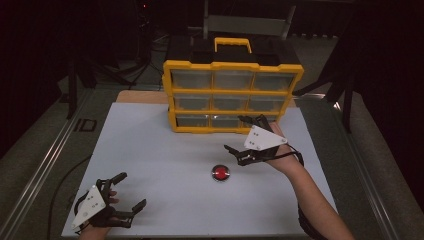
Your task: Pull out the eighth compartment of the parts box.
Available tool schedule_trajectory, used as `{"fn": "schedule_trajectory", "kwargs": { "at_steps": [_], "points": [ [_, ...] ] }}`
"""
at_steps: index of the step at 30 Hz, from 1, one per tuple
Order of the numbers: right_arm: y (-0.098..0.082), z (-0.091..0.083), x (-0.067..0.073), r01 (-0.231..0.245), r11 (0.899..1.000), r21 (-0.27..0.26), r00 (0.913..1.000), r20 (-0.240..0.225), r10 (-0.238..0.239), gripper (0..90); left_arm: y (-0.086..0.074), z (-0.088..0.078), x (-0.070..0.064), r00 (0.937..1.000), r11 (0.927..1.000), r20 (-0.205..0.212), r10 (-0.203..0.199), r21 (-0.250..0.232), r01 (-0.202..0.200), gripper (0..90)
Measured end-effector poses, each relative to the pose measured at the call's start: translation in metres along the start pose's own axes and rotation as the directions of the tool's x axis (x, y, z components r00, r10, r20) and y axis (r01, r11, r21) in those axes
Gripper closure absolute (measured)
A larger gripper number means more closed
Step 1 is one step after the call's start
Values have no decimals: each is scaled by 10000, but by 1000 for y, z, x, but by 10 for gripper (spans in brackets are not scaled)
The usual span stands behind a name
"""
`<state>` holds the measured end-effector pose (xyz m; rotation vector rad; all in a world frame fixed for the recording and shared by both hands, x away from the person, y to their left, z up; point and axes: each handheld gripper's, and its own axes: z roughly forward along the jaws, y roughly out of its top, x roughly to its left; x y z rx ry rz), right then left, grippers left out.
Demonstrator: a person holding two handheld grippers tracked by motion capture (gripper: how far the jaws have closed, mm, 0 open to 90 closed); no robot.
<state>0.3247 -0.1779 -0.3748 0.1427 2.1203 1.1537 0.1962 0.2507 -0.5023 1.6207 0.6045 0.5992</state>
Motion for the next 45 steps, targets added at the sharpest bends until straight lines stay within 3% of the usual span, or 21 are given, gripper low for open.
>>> {"fn": "schedule_trajectory", "kwargs": {
  "at_steps": [4, 21, 29, 31, 35, 37, 45],
  "points": [
    [-1, 5, -1, 5, 10000, -14, 10000, 22, -5, 124, 0, 0, 0, 10000, 10000, 1, 25, 20, -25, 3],
    [-6, 44, -9, 248, 9983, 523, 9969, -762, -208, 97, 0, 0, 0, 10000, 9999, 1, 87, 99, -87, 3],
    [-12, 64, -8, 1015, 9942, 359, 9929, -665, -989, 98, -1, 0, -1, 10000, 9999, 53, 84, 123, -85, 3],
    [-14, 68, -8, 1204, 9921, 353, 9918, -484, -1186, 126, -1, 0, -1, 9999, 9999, 68, 96, 125, -96, 3],
    [-18, 74, -8, 1185, 9924, 345, 9913, -621, -1162, 139, 0, 0, -1, 9999, 9999, 90, 98, 121, -99, 3],
    [-25, 78, -3, 1363, 9903, 283, 9904, -250, -1356, 219, 0, 0, -1, 9999, 9999, 119, 95, 115, -96, 3],
    [-41, 96, 0, 2027, 9785, 392, 9792, -142, -2023, 315, 0, 1, -2, 9998, 9999, 196, 89, 118, -92, 3]
  ]
}}
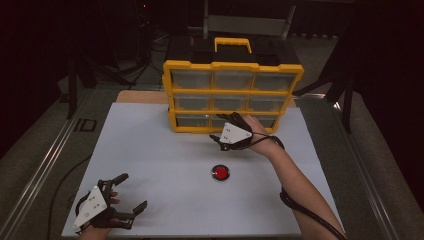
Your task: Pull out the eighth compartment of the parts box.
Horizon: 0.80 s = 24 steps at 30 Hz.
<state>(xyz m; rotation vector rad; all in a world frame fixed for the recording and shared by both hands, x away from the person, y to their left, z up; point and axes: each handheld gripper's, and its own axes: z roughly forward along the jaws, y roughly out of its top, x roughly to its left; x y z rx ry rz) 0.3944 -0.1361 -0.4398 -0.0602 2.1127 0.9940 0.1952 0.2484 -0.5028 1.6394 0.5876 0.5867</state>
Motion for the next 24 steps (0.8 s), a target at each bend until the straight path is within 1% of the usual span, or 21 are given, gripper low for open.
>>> {"fn": "schedule_trajectory", "kwargs": {
  "at_steps": [2, 3, 4, 5, 6, 8, 10, 11, 12, 13, 16, 17, 18, 19, 20, 22, 23, 24],
  "points": [
    [-2, 4, 0, 195, 9997, 111, 9998, 66, -196, 330, 0, 0, 0, 10000, 10000, 12, -20, -13, 20, 3],
    [-3, 5, 1, 244, 9996, 112, 9997, 95, -245, 359, 0, 0, 0, 10000, 10000, 9, -22, -6, 22, 3],
    [-4, 7, 0, 395, 9991, 137, 9992, 92, -396, 392, 0, 0, 0, 10000, 10000, 10, -16, 7, 16, 3],
    [-6, 9, 0, 658, 9977, 183, 9977, 131, -661, 405, 0, 0, 0, 10000, 10000, 15, -20, 15, 20, 3],
    [-7, 10, -1, 778, 9967, 240, 9968, 138, -782, 416, 0, 0, 0, 10000, 10000, 15, -15, 24, 15, 3],
    [-10, 14, -2, 1196, 9924, 295, 9925, 235, -1203, 441, 0, 0, 0, 10000, 10000, 14, -76, -9, 76, 3],
    [-12, 17, -3, 1447, 9891, 261, 9892, 201, -1452, 467, -1, 0, 1, 9999, 9999, 20, -101, -21, 101, 3],
    [-13, 19, -2, 1816, 9824, 431, 9829, 245, -1827, 469, -1, 0, 1, 9999, 9999, 15, -103, -23, 103, 3],
    [-14, 21, -2, 1967, 9794, 457, 9800, 204, -1978, 478, 0, 0, 1, 9999, 9999, 21, -109, -28, 109, 3],
    [-15, 22, -3, 2027, 9783, 427, 9789, 165, -2035, 482, 0, 0, 0, 9999, 9999, 27, -110, -29, 110, 3],
    [-16, 27, -5, 2317, 9708, 619, 9725, 114, -2328, 500, -1, 0, 0, 10000, 10000, 63, -64, 15, 64, 3],
    [-16, 29, -5, 2325, 9703, 668, 9721, 147, -2339, 501, -1, 0, 0, 10000, 10000, 69, -56, 22, 55, 3],
    [-17, 30, -5, 2423, 9676, 713, 9695, 214, -2443, 508, -1, 1, 0, 10000, 10000, 79, -53, 17, 53, 3],
    [-17, 32, -6, 2395, 9682, 726, 9704, 131, -2411, 547, -1, 1, 0, 10000, 10000, 80, -53, 23, 53, 3],
    [-17, 33, -6, 2476, 9658, 764, 9684, 109, -2492, 578, -1, 1, 0, 9999, 10000, 92, -62, 21, 62, 3],
    [-19, 36, -6, 2708, 9591, 827, 9622, 69, -2723, 580, -1, 1, 0, 9999, 10000, 100, -87, 24, 87, 3],
    [-20, 37, -6, 2766, 9568, 895, 9606, 35, -2780, 591, -1, 1, 0, 9999, 10000, 104, -85, 31, 85, 3],
    [-21, 38, -7, 2763, 9566, 922, 9607, 16, -2776, 598, -1, 1, 0, 9999, 10000, 110, -93, 33, 93, 3]
  ]
}}
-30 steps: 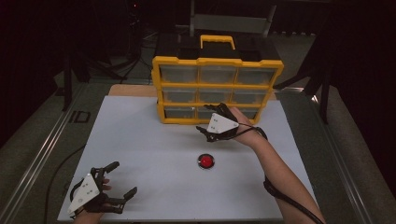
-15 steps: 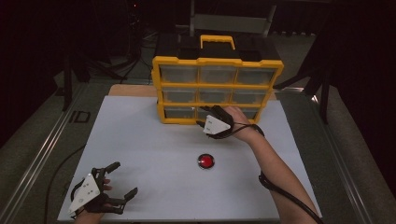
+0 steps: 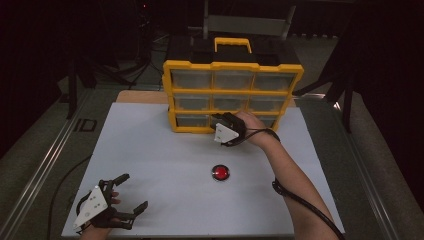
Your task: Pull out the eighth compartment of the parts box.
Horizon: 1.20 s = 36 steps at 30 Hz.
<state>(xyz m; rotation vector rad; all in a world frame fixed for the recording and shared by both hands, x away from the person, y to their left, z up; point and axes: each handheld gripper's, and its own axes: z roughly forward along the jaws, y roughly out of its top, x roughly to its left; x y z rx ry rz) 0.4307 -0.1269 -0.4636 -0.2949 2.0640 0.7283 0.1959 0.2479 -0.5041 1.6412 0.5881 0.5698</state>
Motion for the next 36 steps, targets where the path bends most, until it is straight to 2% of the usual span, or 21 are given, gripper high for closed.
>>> {"fn": "schedule_trajectory", "kwargs": {
  "at_steps": [6, 10, 14, 16, 19, 24, 28, 31, 36],
  "points": [
    [-4, 4, -2, 256, 9994, 241, 9997, -36, -256, 635, -1, 1, 0, 10000, 10000, 32, -3, 53, 3, 3],
    [-6, 6, -4, 663, 9971, 378, 9977, 134, -668, 663, -1, 2, 0, 10000, 10000, 51, -14, 59, 13, 3],
    [-6, 7, -4, 844, 9957, 385, 9964, -16, -844, 663, -1, 2, 0, 10000, 10000, 58, -47, 56, 47, 3],
    [-6, 10, -2, 1174, 9920, 463, 9930, -187, -1166, 662, -1, 2, 0, 10000, 10000, 71, -54, 58, 54, 3],
    [-5, 10, -4, 998, 9940, 457, 9949, -212, -989, 678, -1, 2, 0, 10000, 10000, 75, -42, 65, 42, 3],
    [-4, 10, -3, 1509, 9865, 628, 9885, -197, -1500, 681, -1, 2, -1, 10000, 10000, 76, -27, 67, 27, 3],
    [-1, 11, -6, 1095, 9913, 736, 9935, -383, -1069, 697, -1, 3, -2, 9999, 10000, 125, 7, 87, -8, 3],
    [0, 11, -8, 948, 9926, 765, 9949, -423, -917, 714, -1, 3, -2, 9999, 9999, 158, 3, 101, -5, 3],
    [2, 13, -6, 1224, 9889, 846, 9920, -421, -1192, 696, 0, 6, -2, 9997, 9999, 224, -10, 126, 7, 3]
  ]
}}
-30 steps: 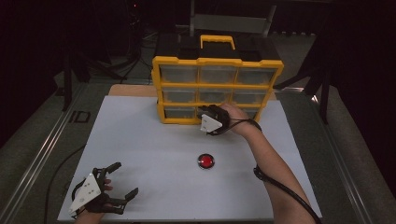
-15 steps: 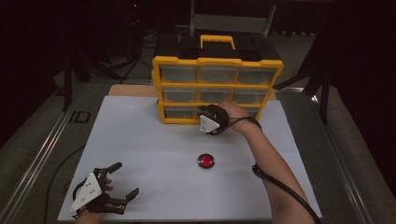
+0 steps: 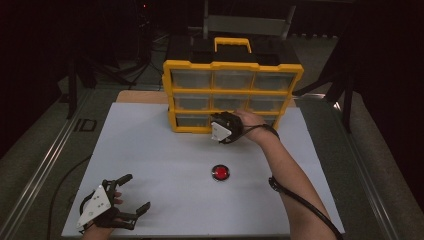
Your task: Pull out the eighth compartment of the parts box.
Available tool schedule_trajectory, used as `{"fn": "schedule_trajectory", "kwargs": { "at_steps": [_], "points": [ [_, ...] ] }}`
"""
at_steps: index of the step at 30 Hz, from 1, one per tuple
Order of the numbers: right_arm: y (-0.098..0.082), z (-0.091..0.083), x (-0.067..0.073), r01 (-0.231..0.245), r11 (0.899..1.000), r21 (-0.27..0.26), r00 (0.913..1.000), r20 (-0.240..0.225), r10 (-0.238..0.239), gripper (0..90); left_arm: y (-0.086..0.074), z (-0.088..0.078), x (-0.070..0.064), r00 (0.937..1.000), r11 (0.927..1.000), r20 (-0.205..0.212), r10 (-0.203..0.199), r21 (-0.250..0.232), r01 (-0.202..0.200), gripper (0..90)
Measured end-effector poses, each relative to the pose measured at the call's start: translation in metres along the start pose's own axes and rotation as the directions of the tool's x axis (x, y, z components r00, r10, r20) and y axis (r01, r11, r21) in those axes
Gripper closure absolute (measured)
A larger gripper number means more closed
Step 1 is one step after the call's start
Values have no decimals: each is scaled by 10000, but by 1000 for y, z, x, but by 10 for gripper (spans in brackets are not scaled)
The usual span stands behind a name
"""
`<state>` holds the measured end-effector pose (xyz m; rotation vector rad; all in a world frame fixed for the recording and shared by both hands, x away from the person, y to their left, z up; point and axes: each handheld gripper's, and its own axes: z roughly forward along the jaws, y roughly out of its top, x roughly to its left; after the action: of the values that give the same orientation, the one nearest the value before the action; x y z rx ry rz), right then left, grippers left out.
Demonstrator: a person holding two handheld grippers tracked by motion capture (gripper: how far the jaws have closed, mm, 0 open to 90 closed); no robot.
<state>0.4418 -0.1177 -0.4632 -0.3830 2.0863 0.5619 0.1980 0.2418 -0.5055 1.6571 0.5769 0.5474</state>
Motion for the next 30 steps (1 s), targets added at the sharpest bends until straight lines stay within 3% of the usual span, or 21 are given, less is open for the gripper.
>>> {"fn": "schedule_trajectory", "kwargs": {
  "at_steps": [3, 6, 10, 21, 30],
  "points": [
    [3, 2, 2, 78, 9998, 173, 10000, 28, -79, 705, 0, 1, -1, 10000, 10000, 56, 54, 16, -54, 3],
    [1, 3, 4, -168, 9999, 22, 9995, 256, 167, 714, 0, 1, 0, 10000, 10000, 59, 47, 49, -48, 3],
    [1, 3, 6, 7, 10000, 47, 9989, 464, -9, 743, 0, 1, 0, 10000, 10000, 69, 43, 35, -43, 3],
    [11, 3, -1, -158, 9975, 687, 9998, -75, 163, 750, 0, 1, 1, 10000, 10000, 60, 55, 58, -55, 3],
    [10, 2, -2, -135, 9980, 621, 9998, -151, 145, 750, 0, -3, 2, 10000, 10000, 20, 45, 21, -45, 3]
  ]
}}
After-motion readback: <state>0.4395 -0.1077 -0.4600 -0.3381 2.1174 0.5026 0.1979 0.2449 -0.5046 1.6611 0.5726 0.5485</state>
